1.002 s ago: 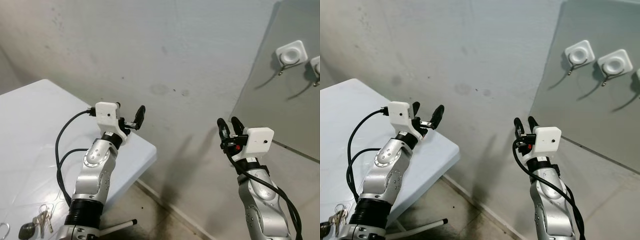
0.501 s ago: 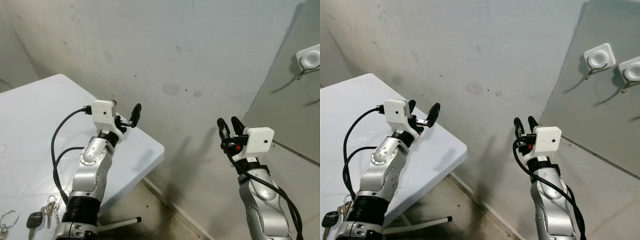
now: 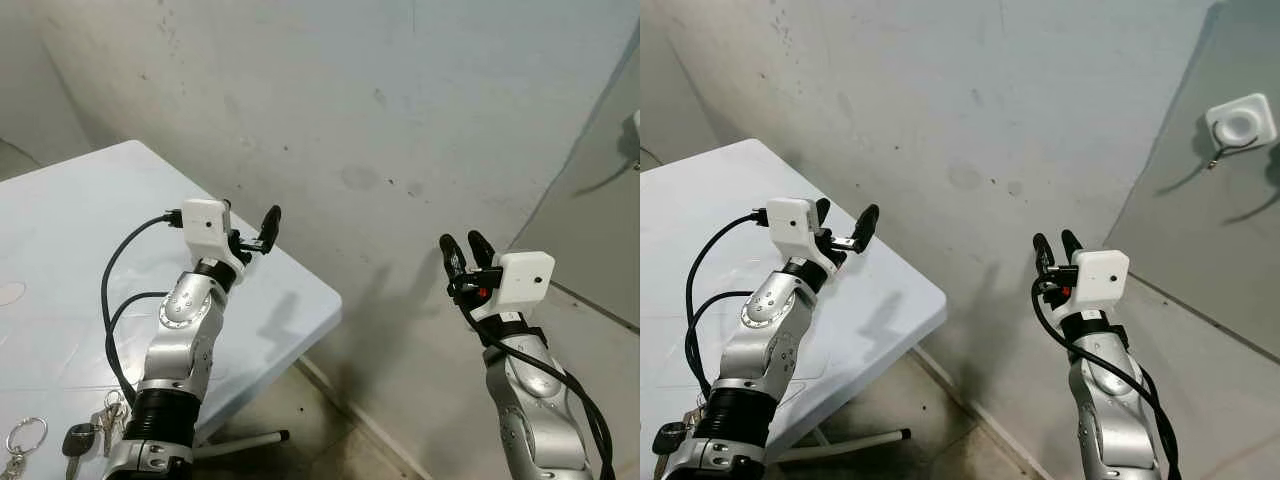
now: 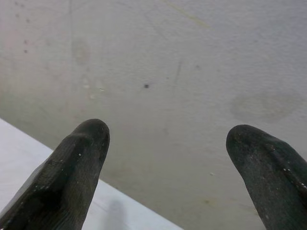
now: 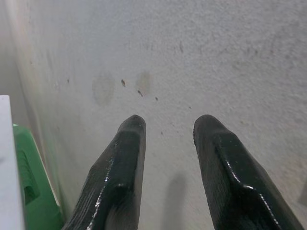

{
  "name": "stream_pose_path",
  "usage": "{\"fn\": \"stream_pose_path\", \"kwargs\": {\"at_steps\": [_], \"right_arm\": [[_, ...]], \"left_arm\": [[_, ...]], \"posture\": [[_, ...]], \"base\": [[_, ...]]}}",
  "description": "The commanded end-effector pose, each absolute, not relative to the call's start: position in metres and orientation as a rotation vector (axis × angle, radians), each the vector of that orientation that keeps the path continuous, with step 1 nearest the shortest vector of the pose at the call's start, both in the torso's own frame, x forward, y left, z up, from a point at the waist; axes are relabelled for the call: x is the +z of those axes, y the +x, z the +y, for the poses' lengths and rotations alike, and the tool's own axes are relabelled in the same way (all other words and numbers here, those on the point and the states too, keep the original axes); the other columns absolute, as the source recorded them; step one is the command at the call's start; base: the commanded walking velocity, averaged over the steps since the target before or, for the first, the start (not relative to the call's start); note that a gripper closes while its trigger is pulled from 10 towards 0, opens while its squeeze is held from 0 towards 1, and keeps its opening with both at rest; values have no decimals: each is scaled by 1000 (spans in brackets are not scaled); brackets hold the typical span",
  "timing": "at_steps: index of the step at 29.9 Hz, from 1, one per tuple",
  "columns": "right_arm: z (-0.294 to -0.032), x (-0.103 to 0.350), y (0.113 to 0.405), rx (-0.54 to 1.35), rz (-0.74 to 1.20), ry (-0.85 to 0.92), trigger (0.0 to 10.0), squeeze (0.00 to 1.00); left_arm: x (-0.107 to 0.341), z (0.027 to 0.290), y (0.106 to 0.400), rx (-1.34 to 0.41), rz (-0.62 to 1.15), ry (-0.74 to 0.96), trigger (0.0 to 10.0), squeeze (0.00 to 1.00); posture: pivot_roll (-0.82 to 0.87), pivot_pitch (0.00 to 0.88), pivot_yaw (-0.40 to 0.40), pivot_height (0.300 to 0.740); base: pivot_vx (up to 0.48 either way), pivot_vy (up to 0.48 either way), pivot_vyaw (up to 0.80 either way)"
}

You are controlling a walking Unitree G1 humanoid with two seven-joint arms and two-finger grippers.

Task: Hang keys on a hook

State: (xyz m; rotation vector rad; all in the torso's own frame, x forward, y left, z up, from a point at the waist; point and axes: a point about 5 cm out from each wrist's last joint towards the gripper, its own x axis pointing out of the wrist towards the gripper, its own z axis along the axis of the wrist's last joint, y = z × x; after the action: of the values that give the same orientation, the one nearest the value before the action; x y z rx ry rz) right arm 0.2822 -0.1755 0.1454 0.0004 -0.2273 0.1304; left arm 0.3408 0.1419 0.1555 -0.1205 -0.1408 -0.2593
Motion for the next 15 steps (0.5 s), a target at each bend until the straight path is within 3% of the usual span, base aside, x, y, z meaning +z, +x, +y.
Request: {"fn": "stream_pose_path", "kwargs": {"at_steps": [1, 15], "right_arm": [[-177, 146, 284, 134, -226, 5, 10000, 0], [-178, 146, 284, 139, -224, -1, 10000, 0]], "left_arm": [[159, 145, 343, -247, -154, -116, 10000, 0], [159, 144, 346, -256, -153, -127, 10000, 0]], "posture": [[13, 0, -39, 740], [6, 0, -44, 740]], "base": [[0, 0, 800], [0, 0, 800]]}}
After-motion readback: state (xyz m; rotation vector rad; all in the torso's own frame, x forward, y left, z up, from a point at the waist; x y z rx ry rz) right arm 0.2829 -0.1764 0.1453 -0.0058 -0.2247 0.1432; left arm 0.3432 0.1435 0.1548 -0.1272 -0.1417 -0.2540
